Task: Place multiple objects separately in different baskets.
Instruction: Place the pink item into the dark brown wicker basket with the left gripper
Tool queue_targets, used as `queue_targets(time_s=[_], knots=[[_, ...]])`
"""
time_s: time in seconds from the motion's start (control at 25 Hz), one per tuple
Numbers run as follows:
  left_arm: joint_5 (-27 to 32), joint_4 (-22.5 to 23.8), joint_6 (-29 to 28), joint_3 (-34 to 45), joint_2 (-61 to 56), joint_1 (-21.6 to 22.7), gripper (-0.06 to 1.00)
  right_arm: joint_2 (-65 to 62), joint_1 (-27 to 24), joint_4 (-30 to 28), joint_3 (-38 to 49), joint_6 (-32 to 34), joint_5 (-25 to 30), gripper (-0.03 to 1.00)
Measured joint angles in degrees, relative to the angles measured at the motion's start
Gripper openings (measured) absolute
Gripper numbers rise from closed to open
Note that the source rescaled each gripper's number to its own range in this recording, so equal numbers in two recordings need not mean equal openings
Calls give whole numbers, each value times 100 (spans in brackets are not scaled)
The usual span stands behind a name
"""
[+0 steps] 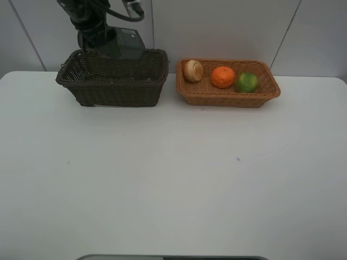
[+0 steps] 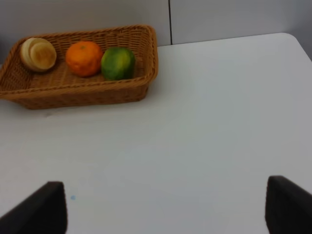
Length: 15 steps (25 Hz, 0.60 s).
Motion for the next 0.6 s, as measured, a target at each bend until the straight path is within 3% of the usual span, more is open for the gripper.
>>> queue_targets(time_s=[0.28,0.6], knots=[[-137,6,0,-1,242,639,84,0,0,-5,0,0,0,76],[-925,8,0,-5,767,1051,84,0,0,-5,0,0,0,76]])
